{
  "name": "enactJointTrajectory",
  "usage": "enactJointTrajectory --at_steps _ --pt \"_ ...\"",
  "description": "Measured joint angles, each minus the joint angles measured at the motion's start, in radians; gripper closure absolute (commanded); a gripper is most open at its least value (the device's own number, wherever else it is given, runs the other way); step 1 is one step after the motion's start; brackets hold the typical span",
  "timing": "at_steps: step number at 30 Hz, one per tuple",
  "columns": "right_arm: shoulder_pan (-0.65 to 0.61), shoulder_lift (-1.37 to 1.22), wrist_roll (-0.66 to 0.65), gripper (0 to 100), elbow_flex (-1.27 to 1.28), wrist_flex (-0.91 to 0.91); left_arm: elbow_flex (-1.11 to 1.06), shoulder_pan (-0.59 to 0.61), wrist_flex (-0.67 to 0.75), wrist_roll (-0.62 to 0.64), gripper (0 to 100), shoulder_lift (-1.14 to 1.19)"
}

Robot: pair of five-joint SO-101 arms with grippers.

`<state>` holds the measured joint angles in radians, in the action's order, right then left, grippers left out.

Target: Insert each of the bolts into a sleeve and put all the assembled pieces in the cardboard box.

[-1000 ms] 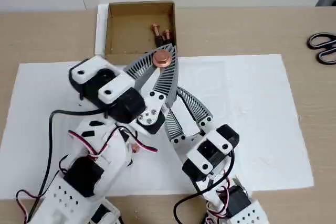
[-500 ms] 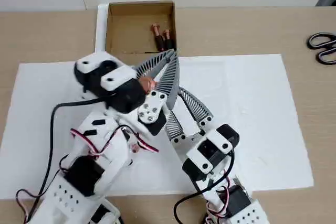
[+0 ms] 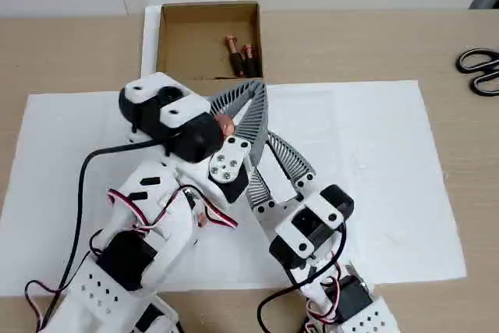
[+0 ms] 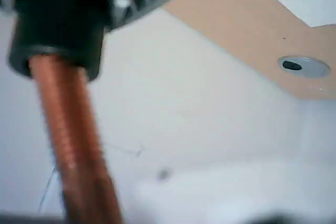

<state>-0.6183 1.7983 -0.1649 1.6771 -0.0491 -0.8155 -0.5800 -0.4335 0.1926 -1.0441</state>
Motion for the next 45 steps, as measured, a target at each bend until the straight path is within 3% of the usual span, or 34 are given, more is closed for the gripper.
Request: enactJointTrajectory --at_steps 13,21,31,40,45 --pt "0.0 0.0 0.0 99.4 0.0 0.0 0.003 0.0 -0.043 0.0 99 0.0" --pt "0.003 0.0 -0.002 99.4 0.0 0.0 0.003 0.0 -0.135 0.0 80 0.0" --pt "0.002 0.0 -0.002 99.4 0.0 0.0 0.003 0.0 -0.201 -0.015 80 0.008" --pt "0.002 0.0 0.0 99.4 0.0 0.038 0.244 0.0 -0.201 -0.023 80 0.189" --pt "0.0 -0.002 -0.002 99.4 0.0 0.041 0.344 0.002 -0.282 -0.02 80 0.292"
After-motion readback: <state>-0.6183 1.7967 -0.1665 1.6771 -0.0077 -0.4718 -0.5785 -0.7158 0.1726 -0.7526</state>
